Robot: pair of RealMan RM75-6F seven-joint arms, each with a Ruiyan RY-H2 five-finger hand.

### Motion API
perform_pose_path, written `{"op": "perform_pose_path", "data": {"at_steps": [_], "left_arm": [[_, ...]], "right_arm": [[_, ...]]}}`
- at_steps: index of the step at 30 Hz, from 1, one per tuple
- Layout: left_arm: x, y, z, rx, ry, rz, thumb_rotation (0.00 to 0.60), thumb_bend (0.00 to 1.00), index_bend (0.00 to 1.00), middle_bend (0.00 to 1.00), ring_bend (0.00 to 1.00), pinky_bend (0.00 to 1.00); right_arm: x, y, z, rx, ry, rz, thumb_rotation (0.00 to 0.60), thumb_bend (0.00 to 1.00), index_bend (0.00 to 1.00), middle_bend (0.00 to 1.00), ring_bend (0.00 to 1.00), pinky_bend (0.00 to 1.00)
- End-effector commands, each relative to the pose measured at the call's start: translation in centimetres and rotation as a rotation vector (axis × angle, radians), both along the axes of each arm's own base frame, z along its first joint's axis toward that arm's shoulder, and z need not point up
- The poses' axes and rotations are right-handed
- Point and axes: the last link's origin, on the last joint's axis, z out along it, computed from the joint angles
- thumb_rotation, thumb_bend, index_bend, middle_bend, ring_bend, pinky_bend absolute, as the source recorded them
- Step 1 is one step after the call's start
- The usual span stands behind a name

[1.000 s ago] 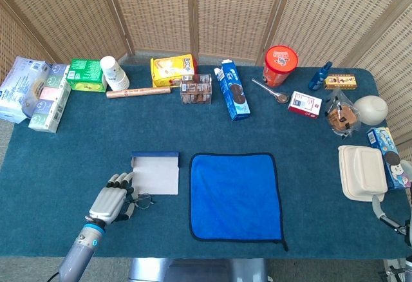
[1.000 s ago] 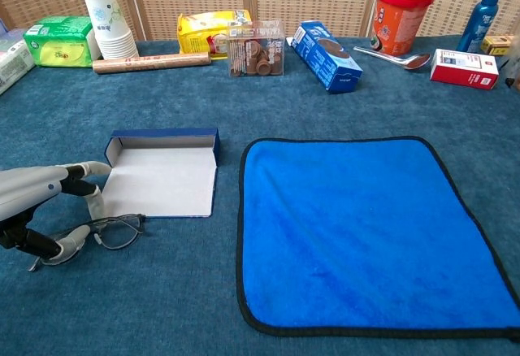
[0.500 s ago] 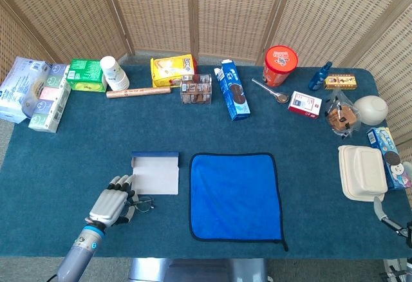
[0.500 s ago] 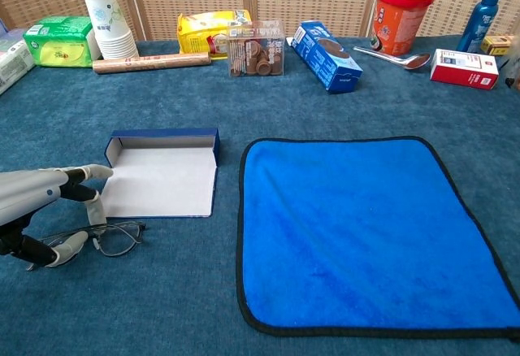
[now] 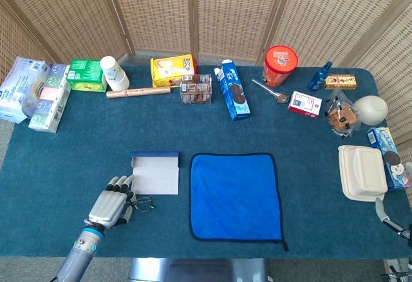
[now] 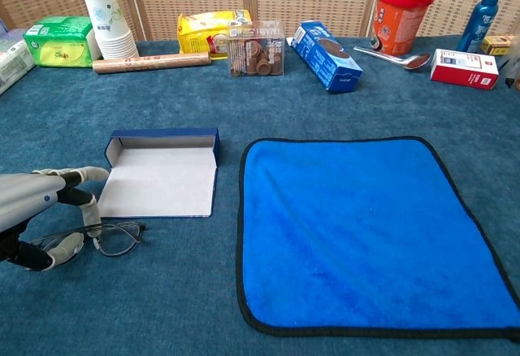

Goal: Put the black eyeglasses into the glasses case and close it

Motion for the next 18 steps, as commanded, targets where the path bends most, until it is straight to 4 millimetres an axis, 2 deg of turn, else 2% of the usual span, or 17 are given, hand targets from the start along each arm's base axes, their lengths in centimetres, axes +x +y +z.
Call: {"op": "perform_pose_path", "data": {"at_steps": [1, 8, 15, 18], "left_arm": [[0.01, -0.07, -0.11, 0.005, 0.000, 0.002, 0.530, 0.53, 0.41, 0.03, 0.00, 0.00], [0.15, 0.00, -0.15, 0.015, -0.010, 0.000, 0.535, 0.52, 0.42, 0.04, 0.00, 0.01], [0.20, 0.13, -0.08, 0.033, -0.015, -0.005, 0.539, 0.42, 0.41, 0.04, 0.00, 0.01], [0.20, 0.12, -0.18, 0.032, -0.013, -0.007, 0.537, 0.41, 0.42, 0.04, 0.00, 0.01]], "right_arm": [[-0.01, 0.00, 0.02, -0.002, 0.000, 0.001, 0.454, 0.35, 0.09, 0.13, 0.01, 0.15], [0.04, 0.05, 0.18, -0.008, 0.002, 0.006, 0.452, 0.36, 0.09, 0.13, 0.01, 0.15], [0.05, 0.10, 0.23, -0.011, 0.000, 0.010, 0.429, 0.37, 0.09, 0.13, 0.00, 0.15], [0.05, 0.11, 0.25, -0.012, 0.000, 0.011, 0.426, 0.37, 0.08, 0.13, 0.00, 0.15]]}}
